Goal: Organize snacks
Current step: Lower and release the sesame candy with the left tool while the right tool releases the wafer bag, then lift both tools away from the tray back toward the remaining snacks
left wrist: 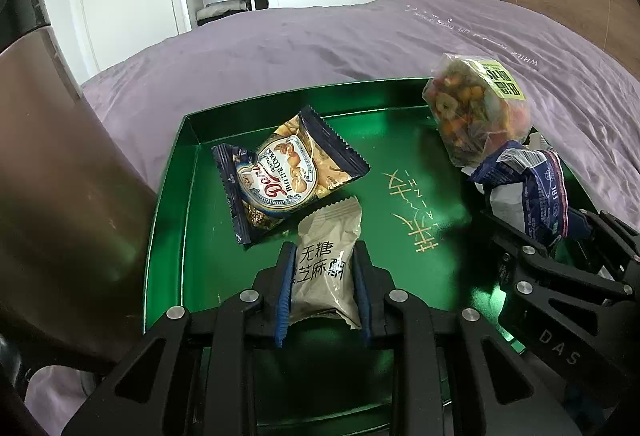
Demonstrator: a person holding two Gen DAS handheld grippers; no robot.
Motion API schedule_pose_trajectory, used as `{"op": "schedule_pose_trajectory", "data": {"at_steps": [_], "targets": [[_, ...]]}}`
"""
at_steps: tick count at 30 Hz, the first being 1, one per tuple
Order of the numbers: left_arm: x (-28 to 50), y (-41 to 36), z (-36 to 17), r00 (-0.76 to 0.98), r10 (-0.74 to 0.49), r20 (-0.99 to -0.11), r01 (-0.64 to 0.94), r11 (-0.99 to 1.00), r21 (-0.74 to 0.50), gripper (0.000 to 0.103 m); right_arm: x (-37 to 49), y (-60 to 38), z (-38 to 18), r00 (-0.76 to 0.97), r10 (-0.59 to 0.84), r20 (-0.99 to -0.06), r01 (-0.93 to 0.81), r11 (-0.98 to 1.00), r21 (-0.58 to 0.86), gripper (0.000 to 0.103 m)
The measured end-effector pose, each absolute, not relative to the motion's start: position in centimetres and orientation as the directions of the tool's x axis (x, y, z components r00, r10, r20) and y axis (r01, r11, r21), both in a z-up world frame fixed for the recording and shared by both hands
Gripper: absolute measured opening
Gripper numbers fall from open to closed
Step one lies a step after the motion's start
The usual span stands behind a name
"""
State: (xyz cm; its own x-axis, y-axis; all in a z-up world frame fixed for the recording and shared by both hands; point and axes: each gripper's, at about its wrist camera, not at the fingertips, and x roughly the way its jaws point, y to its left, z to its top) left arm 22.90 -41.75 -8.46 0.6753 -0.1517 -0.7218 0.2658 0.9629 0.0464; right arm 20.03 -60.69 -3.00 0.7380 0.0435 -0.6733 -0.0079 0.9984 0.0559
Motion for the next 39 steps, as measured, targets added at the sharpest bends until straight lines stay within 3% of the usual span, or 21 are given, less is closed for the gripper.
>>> {"op": "schedule_pose_trajectory", "data": {"at_steps": [3,5,7,17,20,23,25,26,27,29,39], "targets": [[22.8,-41.8,-8.6,0.679,-0.15,-0.718,0.265,0.963,0.049,0.026,19.9,-60.6,-3.0,0.738,0.044,-0.673,-0.008,0.998,0.056,0.036],[22.8,-41.9,-8.6,0.681,-0.152,-0.717,0.268,0.962,0.051,0.033,19.9,-60.7,-3.1,0.74,0.044,-0.672,-0.008,0.998,0.057,0.036],[22.7,-41.8,-8.7,0.681,-0.153,-0.716,0.269,0.962,0.05,0.046,19.8,-60.6,-3.1,0.742,0.044,-0.669,-0.007,0.998,0.058,0.036],[22.4,-41.6,-8.8,0.684,-0.144,-0.715,0.257,0.965,0.051,0.053,19.9,-60.8,-3.0,0.743,0.05,-0.667,-0.002,0.997,0.073,0.038],[22.3,-41.4,-8.2,0.693,-0.147,-0.706,0.252,0.967,0.047,0.055,19.7,-61.2,-2.9,0.741,0.058,-0.668,0.007,0.996,0.094,0.053],[21.9,-41.1,-7.3,0.713,-0.147,-0.686,0.247,0.968,0.049,0.063,19.7,-61.2,-2.5,0.741,0.058,-0.669,0.006,0.996,0.093,0.057],[21.6,-40.8,-6.8,0.717,-0.147,-0.681,0.245,0.968,0.049,0.064,19.6,-61.0,-1.8,0.747,0.042,-0.664,0.013,0.997,0.078,0.068],[21.4,-40.6,-6.4,0.72,-0.15,-0.678,0.245,0.968,0.047,0.064,19.4,-61.1,-1.6,0.75,0.025,-0.661,0.026,0.997,0.067,0.089],[21.2,-40.4,-6.1,0.723,-0.15,-0.675,0.244,0.969,0.045,0.067,19.3,-61.3,-1.2,0.753,0.012,-0.658,0.037,0.998,0.06,0.101],[20.9,-40.1,-5.5,0.727,-0.147,-0.67,0.24,0.97,0.048,0.072,18.9,-61.4,-0.6,0.754,0.015,-0.656,0.038,0.997,0.067,0.103],[16.3,-39.4,-0.2,0.738,-0.204,-0.643,0.284,0.958,0.023,0.073,13.6,-60.8,6.3,0.791,-0.046,-0.61,0.063,0.998,0.007,0.103]]}}
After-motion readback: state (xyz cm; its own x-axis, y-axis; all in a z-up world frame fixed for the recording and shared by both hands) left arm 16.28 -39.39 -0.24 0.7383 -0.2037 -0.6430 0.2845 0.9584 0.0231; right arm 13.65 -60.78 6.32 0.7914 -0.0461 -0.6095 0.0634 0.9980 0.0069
